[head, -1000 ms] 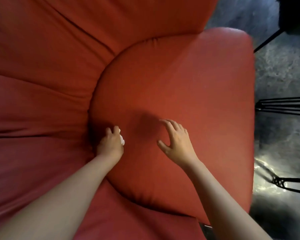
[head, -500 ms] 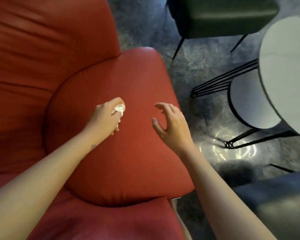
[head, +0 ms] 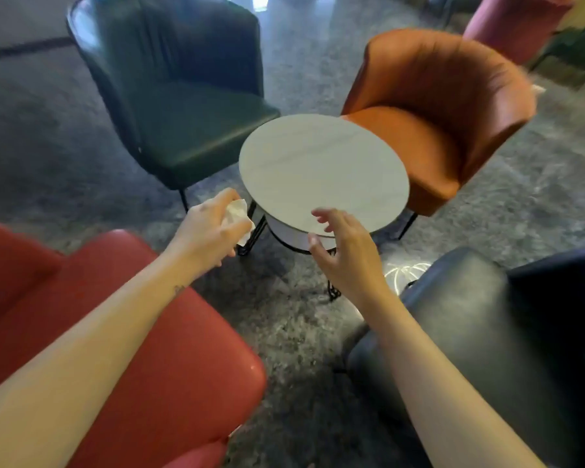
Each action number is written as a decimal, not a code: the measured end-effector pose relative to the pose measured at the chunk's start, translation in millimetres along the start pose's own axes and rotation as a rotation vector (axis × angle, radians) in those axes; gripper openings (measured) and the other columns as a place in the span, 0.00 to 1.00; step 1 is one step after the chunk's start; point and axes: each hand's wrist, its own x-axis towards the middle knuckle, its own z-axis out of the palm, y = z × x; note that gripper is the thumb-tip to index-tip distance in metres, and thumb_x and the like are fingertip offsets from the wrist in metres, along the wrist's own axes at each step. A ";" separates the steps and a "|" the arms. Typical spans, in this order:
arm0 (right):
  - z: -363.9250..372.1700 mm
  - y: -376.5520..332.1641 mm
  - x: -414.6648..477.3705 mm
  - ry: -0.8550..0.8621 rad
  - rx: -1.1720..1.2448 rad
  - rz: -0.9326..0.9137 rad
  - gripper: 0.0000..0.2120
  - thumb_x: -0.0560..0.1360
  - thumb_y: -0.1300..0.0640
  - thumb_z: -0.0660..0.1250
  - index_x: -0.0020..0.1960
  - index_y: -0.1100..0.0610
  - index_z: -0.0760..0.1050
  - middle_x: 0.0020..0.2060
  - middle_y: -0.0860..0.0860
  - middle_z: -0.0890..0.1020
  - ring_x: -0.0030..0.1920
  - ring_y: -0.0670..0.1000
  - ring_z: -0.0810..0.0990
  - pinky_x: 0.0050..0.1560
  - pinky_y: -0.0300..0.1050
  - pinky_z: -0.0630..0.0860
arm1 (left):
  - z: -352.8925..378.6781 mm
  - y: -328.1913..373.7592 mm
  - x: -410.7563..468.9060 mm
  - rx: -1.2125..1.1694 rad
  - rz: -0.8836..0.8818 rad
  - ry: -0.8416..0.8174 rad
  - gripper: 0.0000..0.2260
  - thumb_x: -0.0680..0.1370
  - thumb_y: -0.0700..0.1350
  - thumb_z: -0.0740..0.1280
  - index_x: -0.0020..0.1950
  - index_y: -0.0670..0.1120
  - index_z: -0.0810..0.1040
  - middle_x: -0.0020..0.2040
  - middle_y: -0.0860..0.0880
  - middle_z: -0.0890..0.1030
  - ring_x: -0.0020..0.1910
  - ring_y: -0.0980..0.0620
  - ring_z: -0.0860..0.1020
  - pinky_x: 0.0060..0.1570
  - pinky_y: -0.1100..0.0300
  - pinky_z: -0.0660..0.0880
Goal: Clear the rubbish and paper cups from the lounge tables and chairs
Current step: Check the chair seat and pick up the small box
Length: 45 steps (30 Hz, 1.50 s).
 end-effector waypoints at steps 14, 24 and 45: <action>-253.7 135.5 -57.7 0.387 -0.255 0.259 0.14 0.74 0.57 0.65 0.58 0.60 0.73 0.49 0.55 0.80 0.49 0.53 0.77 0.50 0.46 0.72 | 177.4 241.4 56.4 0.258 0.545 -0.196 0.06 0.71 0.41 0.65 0.36 0.51 0.75 0.38 0.49 0.76 0.38 0.49 0.73 0.39 0.59 0.65; -257.2 227.3 31.1 0.475 -0.266 0.321 0.15 0.73 0.57 0.66 0.59 0.58 0.73 0.49 0.54 0.80 0.47 0.53 0.77 0.49 0.49 0.74 | 244.2 300.0 181.2 0.191 0.794 -0.369 0.11 0.72 0.42 0.66 0.53 0.52 0.73 0.46 0.51 0.77 0.43 0.57 0.74 0.41 0.67 0.70; -254.7 383.2 264.5 0.438 -0.264 0.427 0.15 0.72 0.58 0.67 0.58 0.59 0.73 0.46 0.53 0.79 0.43 0.51 0.77 0.45 0.49 0.75 | 298.6 327.4 482.0 0.263 0.886 -0.441 0.25 0.69 0.38 0.67 0.63 0.51 0.67 0.52 0.53 0.73 0.48 0.52 0.73 0.46 0.60 0.68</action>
